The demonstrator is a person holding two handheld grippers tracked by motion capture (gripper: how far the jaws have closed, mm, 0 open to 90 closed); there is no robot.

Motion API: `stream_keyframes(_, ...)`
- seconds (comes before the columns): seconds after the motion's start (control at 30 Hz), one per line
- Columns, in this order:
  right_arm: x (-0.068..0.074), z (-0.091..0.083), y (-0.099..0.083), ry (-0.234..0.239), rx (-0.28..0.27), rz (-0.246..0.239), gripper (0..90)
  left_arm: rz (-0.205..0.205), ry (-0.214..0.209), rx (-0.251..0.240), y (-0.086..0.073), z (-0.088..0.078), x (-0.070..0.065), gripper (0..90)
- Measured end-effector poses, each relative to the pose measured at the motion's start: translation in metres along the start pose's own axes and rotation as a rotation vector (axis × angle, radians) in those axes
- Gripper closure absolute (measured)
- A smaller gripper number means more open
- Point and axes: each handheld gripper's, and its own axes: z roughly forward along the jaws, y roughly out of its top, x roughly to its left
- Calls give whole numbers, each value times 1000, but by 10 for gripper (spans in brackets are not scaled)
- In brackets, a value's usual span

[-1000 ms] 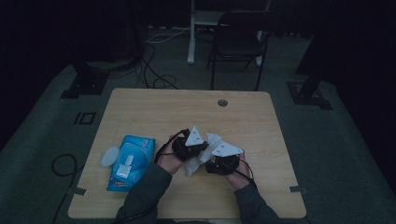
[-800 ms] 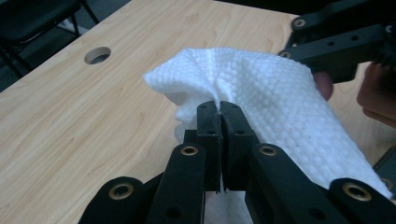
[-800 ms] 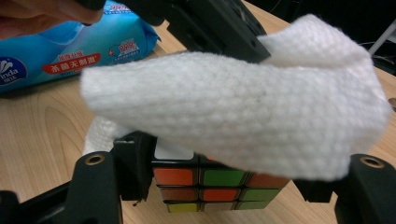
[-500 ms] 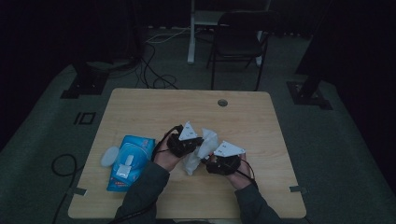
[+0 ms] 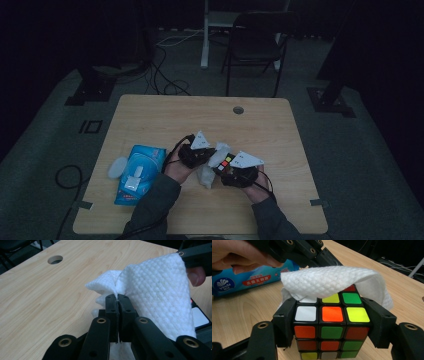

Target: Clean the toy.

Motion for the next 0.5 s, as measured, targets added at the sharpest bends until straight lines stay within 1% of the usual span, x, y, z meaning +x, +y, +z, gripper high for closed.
stream_keyframes(0.13, 0, 0, 0, 5, -4, 0, 341, -3, -4, 0, -2, 0, 1, 883)
stream_keyframes(0.2, -1, -1, 0, 6, -6, -2, 342, -14, 0, 1, -3, 0, 3, 883)
stream_keyframes(0.27, -1, -3, 1, 6, -18, 4, 342, -23, 11, 18, -6, 2, 6, 882)
stream_keyframes(0.33, -3, -6, 3, 5, -34, 11, 342, -34, -1, 33, -10, 5, 7, 882)
stream_keyframes(0.37, -4, -8, 4, 2, -47, 18, 342, -32, -7, 39, -12, 6, 6, 882)
stream_keyframes(0.4, -5, -9, 4, 0, -55, 23, 342, -20, -20, 55, -14, 9, 3, 882)
stream_keyframes(0.47, -9, -11, 5, 1, -70, 44, 342, -8, -40, 69, -15, 13, -1, 882)
stream_keyframes(0.5, -10, -11, 4, 2, -73, 53, 342, 6, -37, 81, -15, 15, -3, 883)
